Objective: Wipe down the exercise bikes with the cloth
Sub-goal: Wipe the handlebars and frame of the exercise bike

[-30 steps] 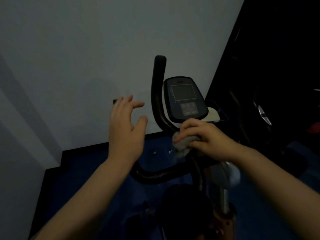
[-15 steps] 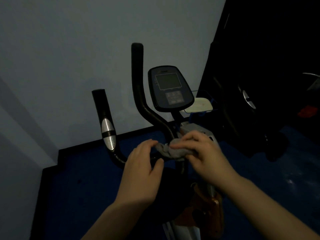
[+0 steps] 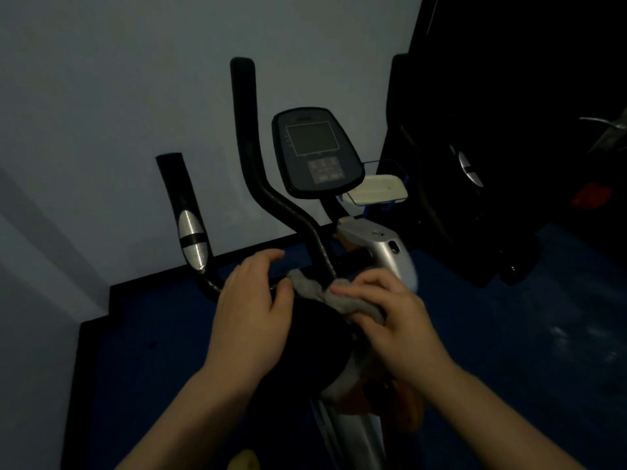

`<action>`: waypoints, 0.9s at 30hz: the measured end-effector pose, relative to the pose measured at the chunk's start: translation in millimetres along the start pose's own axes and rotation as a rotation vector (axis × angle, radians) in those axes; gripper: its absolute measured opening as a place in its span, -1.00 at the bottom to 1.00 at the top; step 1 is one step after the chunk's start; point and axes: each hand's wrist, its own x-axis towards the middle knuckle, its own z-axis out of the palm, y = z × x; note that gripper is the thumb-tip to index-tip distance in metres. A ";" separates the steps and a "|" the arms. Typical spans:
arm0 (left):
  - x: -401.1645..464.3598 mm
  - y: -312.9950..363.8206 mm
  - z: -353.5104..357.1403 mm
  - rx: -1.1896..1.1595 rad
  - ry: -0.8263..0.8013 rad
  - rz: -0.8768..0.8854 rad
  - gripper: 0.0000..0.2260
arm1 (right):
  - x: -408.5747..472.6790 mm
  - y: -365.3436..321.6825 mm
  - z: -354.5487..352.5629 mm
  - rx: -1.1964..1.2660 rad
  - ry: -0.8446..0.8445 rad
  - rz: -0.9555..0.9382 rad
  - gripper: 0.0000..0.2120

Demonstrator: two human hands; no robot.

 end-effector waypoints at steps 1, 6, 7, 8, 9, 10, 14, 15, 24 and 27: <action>0.1 0.0 0.3 0.005 0.002 0.002 -0.66 | 5.4 -2.5 -6.4 0.001 -0.020 0.020 -0.64; 0.7 -1.8 2.1 0.023 0.004 -0.023 -0.65 | 63.5 -0.5 5.7 -0.406 0.302 0.198 -0.71; 0.6 -2.5 2.6 0.021 0.007 -0.029 -0.65 | 64.0 0.5 17.8 -0.475 0.294 0.226 -0.71; 0.5 -3.6 2.8 0.020 0.011 -0.032 -0.66 | 59.6 3.1 28.8 -0.468 0.302 0.240 -0.72; 0.3 -4.5 3.1 0.017 0.016 -0.033 -0.66 | 51.3 4.2 34.9 -0.407 0.328 0.251 -0.74; -0.1 -5.5 3.2 0.011 0.019 -0.036 -0.66 | 41.4 4.2 35.1 -0.316 0.348 0.256 -0.76; 0.3 -5.0 3.2 -0.013 0.013 -0.045 -0.66 | 35.8 11.1 6.3 -0.213 0.262 0.255 -0.79; 0.6 -4.8 3.2 -0.012 0.008 -0.043 -0.66 | 45.6 13.2 3.3 -0.271 0.288 0.244 -0.77; -0.1 -2.2 1.0 -0.009 -0.008 -0.043 -0.65 | 38.4 8.3 -9.2 -0.013 0.274 0.255 -0.73; -0.4 -1.0 0.9 -0.019 -0.004 -0.045 -0.64 | 47.2 7.5 -45.2 -0.082 0.476 0.146 -0.70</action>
